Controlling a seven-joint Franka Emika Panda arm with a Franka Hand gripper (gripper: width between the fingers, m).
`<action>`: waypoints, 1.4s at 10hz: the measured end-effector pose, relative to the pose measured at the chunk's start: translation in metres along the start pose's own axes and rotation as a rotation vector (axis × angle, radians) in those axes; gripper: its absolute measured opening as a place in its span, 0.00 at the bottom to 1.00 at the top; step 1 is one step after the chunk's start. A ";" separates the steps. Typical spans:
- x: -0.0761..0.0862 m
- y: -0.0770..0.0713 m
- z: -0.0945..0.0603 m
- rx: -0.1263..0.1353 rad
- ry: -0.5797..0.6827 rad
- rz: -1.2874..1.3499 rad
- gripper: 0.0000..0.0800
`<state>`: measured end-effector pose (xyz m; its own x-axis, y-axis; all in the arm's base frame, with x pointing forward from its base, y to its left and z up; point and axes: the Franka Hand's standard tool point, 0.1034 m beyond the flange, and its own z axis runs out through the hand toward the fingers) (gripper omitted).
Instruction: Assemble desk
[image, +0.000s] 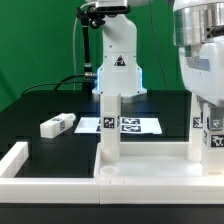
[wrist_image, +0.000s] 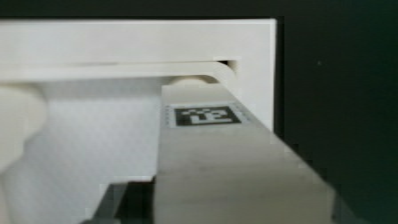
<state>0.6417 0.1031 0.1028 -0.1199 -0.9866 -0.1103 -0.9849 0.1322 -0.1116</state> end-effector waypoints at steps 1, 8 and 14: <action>0.000 0.000 0.000 -0.001 0.001 -0.028 0.38; -0.001 -0.005 -0.001 0.009 -0.002 -0.711 0.81; -0.027 -0.011 -0.011 -0.031 0.045 -1.511 0.81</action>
Offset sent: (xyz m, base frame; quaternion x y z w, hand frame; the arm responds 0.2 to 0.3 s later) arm 0.0003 0.0169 0.0111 -0.0459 -0.0758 -0.3601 0.9287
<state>0.6543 0.1267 0.1183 0.9747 -0.1915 0.1149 -0.1846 -0.9804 -0.0685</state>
